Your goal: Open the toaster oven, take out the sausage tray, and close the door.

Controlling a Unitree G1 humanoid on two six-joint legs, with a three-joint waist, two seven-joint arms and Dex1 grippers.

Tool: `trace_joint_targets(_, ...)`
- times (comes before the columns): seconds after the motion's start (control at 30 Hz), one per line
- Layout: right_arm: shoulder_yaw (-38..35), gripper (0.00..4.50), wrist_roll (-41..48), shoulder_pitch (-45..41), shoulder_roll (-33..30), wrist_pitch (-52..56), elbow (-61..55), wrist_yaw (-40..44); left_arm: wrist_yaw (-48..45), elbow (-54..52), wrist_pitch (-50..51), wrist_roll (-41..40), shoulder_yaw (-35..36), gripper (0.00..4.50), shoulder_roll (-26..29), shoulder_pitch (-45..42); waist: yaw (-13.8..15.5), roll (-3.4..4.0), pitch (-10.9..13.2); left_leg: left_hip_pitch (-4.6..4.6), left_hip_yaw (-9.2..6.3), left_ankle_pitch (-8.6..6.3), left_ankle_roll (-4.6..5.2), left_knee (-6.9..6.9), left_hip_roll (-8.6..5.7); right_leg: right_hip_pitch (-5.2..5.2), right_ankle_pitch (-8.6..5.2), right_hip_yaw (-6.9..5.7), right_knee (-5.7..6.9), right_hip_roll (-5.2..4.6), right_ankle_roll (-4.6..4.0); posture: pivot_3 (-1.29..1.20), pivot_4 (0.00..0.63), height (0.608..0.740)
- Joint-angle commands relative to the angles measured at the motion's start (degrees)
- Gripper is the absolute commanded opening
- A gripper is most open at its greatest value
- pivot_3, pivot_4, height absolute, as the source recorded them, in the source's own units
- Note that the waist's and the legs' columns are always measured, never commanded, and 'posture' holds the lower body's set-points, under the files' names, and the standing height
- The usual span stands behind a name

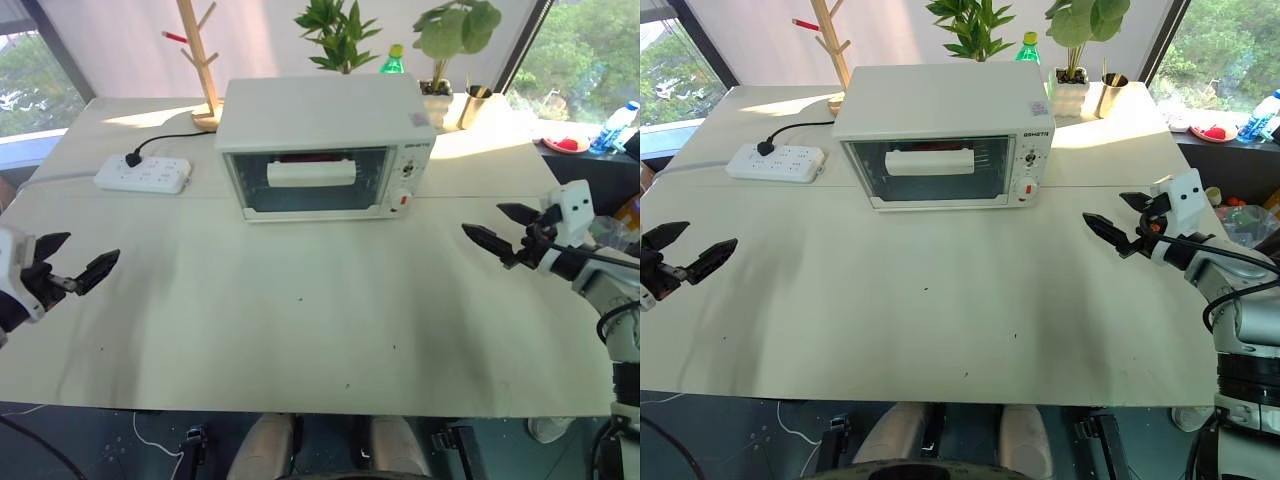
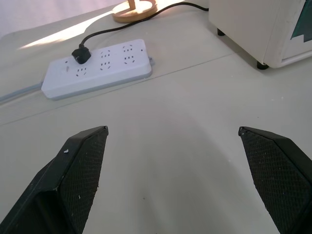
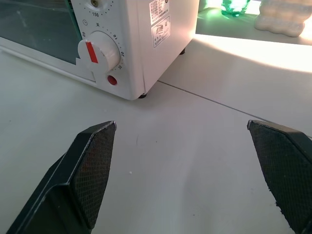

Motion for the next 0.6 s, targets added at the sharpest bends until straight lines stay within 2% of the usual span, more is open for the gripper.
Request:
trace_joint_targets(0.03, -0.80, 4.43, 0.75, 0.70, -0.62, -0.16, -2.57, 0.75, 0.01, -0.79, -2.20, 0.74, 0.32, 4.50, 0.31, -0.20, 0.01, 0.00, 0.00, 0.00, 0.00, 0.00, 0.00, 0.00, 0.00, 0.00, 0.00, 0.00, 0.00, 0.00, 0.00, 0.00, 0.150, 0.740)
trace_joint_targets(0.47, -1.69, 4.43, 2.75, 1.57, -1.11, 2.87, -4.62, 1.57, 0.92, -0.32, 1.69, -2.31, 0.42, 4.50, 0.55, -3.95, 0.02, -0.01, 0.01, -0.01, 0.00, 0.00, 0.00, -0.01, 0.00, -0.01, 0.00, 0.01, -0.01, 0.00, 0.00, 0.00, 0.150, 0.740)
trace_joint_targets(0.6, -0.75, 4.43, 5.51, -0.20, -1.78, 6.25, -7.83, 3.10, 0.11, -3.07, 5.53, -6.19, -1.41, 4.50, 1.05, -7.64, 0.07, -0.02, 0.02, -0.02, 0.00, 0.00, 0.00, 0.00, 0.00, -0.01, 0.00, 0.00, -0.01, 0.00, 0.01, 0.00, 0.150, 0.740)
